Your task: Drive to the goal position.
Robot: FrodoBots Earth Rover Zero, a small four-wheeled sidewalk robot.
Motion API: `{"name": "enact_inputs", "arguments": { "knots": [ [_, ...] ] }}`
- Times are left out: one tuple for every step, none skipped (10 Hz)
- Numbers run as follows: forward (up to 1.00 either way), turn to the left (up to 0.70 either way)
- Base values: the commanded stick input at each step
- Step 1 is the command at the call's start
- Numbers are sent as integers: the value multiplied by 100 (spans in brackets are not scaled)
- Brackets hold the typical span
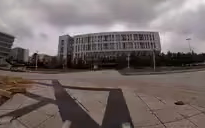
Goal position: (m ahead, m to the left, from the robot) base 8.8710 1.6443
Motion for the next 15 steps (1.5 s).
{"name": "enact_inputs", "arguments": {
  "knots": [
    [100, 0],
    [100, 0],
    [100, 0],
    [100, 0],
    [100, 0],
    [100, 0],
    [100, 0],
    [100, 0],
    [100, 0],
    [100, 0],
    [100, 0],
    [100, 0],
    [100, 0],
    [100, 0],
    [100, 0]
  ]
}}
